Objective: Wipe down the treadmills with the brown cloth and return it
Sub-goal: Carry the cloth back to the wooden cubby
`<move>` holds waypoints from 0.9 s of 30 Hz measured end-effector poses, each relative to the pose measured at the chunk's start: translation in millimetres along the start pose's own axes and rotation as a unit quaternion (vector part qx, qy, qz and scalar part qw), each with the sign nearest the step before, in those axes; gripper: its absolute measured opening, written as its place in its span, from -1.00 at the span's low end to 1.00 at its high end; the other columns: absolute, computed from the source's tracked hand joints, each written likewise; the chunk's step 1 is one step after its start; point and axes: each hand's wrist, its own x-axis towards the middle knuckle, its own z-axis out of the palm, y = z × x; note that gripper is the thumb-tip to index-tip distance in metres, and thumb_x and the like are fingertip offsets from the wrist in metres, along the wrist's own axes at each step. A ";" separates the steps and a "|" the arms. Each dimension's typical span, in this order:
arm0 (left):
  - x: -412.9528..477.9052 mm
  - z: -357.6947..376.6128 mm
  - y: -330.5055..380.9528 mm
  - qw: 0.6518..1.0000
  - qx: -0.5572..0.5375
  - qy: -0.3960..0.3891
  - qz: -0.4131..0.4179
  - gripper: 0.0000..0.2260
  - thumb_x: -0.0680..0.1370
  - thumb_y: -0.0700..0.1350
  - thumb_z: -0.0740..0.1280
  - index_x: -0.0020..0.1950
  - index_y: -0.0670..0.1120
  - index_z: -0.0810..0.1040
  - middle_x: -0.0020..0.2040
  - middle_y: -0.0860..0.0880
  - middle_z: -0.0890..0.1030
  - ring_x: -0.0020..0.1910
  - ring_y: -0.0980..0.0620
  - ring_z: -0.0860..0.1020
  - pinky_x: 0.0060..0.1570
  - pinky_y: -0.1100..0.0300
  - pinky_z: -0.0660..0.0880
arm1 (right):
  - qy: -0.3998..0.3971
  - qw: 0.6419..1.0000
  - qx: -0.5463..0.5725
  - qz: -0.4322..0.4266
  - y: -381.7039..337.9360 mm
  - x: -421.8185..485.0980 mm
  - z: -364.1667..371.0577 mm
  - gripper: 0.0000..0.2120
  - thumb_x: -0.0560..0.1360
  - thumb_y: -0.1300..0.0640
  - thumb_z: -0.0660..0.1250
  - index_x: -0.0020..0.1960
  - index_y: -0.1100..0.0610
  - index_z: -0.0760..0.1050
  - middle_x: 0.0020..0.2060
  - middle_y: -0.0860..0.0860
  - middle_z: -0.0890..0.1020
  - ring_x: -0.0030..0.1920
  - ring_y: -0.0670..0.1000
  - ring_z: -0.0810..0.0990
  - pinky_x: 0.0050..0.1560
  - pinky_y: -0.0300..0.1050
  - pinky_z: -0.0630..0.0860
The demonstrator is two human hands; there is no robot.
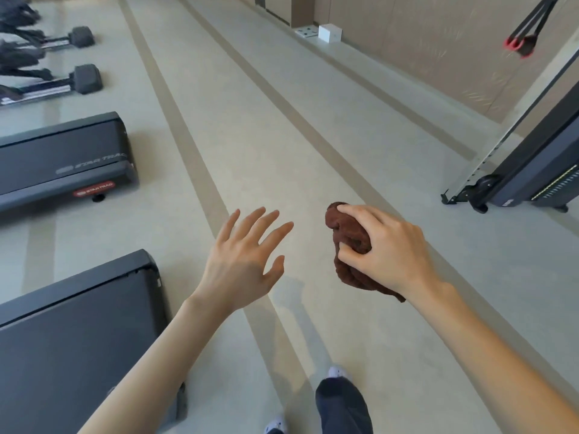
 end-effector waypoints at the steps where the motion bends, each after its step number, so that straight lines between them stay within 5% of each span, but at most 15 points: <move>1: 11.2 7.7 -1.5 1.000 0.002 -0.007 -0.006 -0.59 0.52 0.02 0.15 0.34 -0.02 0.47 0.32 -0.07 0.49 0.35 -0.13 0.40 0.35 -0.16 0.27 | -0.012 1.000 0.002 -0.002 11.6 11.2 5.8 -0.52 0.29 -0.07 0.28 0.21 -0.05 0.51 0.07 -0.15 0.62 -0.01 0.00 0.61 -0.21 -0.19 0.42; 4: 52.6 27.3 -7.7 0.999 0.015 -0.027 -0.034 -0.56 0.51 0.06 0.11 0.35 0.00 0.46 0.32 -0.07 0.49 0.35 -0.12 0.40 0.35 -0.16 0.25 | -0.040 0.999 0.012 -0.013 50.2 48.6 20.9 -0.53 0.30 -0.06 0.31 0.21 -0.04 0.51 0.08 -0.14 0.62 0.01 0.00 0.61 -0.17 -0.11 0.53; 13: 194.5 46.2 -10.0 0.994 0.024 -0.015 -0.104 -0.55 0.52 0.10 0.09 0.38 0.02 0.42 0.35 -0.05 0.45 0.39 -0.11 0.35 0.37 -0.14 0.21 | -0.081 0.995 0.037 -0.040 155.5 182.1 20.8 -0.54 0.32 0.00 0.40 0.22 -0.09 0.49 0.10 -0.19 0.61 0.04 -0.04 0.59 -0.12 -0.15 0.45; 20: 242.1 70.1 -41.2 0.985 0.018 -0.053 -0.162 -0.52 0.53 0.15 0.03 0.40 0.05 0.39 0.37 -0.05 0.44 0.41 -0.10 0.33 0.39 -0.13 0.17 | -0.083 0.991 0.074 -0.081 169.0 266.8 52.5 -0.51 0.29 -0.07 0.30 0.22 -0.07 0.51 0.10 -0.17 0.61 0.04 -0.07 0.59 -0.12 -0.17 0.46; 27: 308.2 99.0 -123.4 0.984 0.008 -0.075 -0.162 -0.52 0.53 0.16 0.02 0.42 0.08 0.35 0.40 -0.03 0.40 0.42 -0.09 0.31 0.40 -0.12 0.13 | -0.126 0.987 0.049 -0.091 174.4 355.0 113.2 -0.55 0.32 -0.01 0.40 0.21 -0.08 0.50 0.08 -0.19 0.61 0.03 -0.05 0.59 -0.17 -0.20 0.41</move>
